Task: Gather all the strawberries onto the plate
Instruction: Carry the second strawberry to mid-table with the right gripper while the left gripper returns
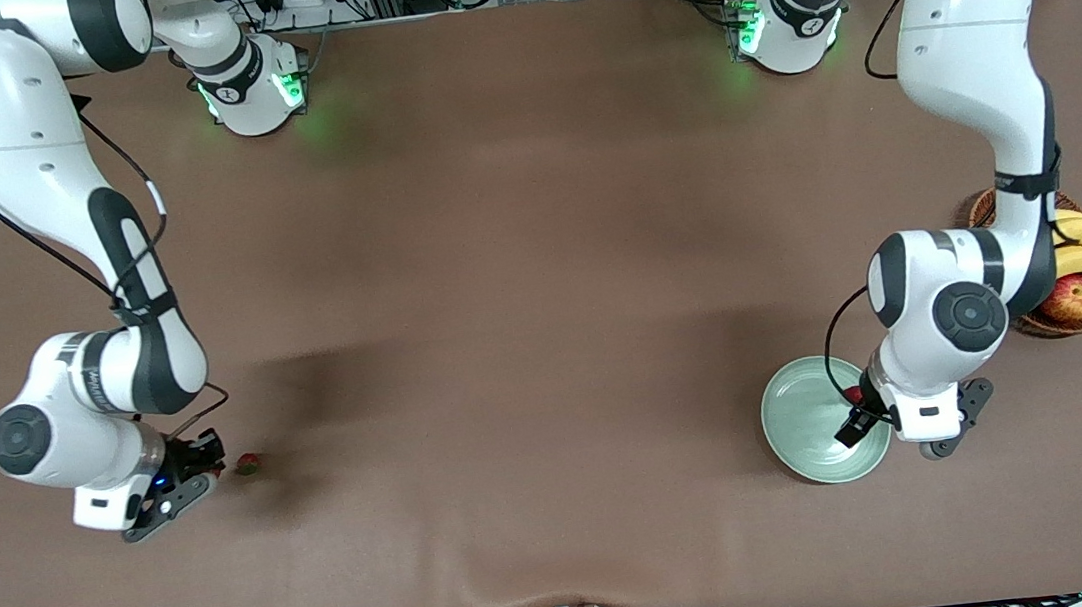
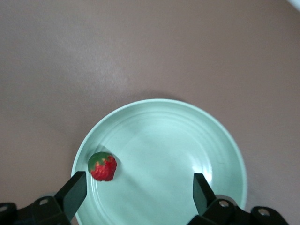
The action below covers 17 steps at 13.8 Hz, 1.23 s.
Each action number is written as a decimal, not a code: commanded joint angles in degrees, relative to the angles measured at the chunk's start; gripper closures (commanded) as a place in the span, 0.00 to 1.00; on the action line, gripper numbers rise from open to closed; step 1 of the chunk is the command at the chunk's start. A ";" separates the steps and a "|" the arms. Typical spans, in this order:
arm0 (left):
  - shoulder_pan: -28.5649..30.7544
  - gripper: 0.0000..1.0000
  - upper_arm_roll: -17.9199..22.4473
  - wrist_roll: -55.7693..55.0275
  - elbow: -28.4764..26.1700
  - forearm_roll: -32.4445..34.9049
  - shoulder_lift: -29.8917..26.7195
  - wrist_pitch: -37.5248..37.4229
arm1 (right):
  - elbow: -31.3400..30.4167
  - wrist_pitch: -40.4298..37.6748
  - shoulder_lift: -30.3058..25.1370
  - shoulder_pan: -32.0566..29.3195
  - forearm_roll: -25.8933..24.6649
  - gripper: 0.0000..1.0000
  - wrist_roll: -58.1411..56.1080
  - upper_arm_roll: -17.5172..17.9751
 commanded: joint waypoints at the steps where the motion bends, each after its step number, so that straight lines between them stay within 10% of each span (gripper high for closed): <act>1: 0.73 0.00 -0.40 0.72 -1.25 0.43 -4.64 -3.73 | 1.69 -1.75 -1.60 3.91 2.93 1.00 3.88 0.86; 7: 0.46 0.00 -3.47 1.07 -1.69 0.42 -10.28 -11.73 | 0.98 -5.09 -1.26 17.36 18.14 1.00 18.03 0.86; 17: -0.41 0.00 -8.93 -1.83 -1.52 0.34 -9.58 -12.62 | -0.51 -5.01 1.82 34.59 25.81 0.95 22.80 0.86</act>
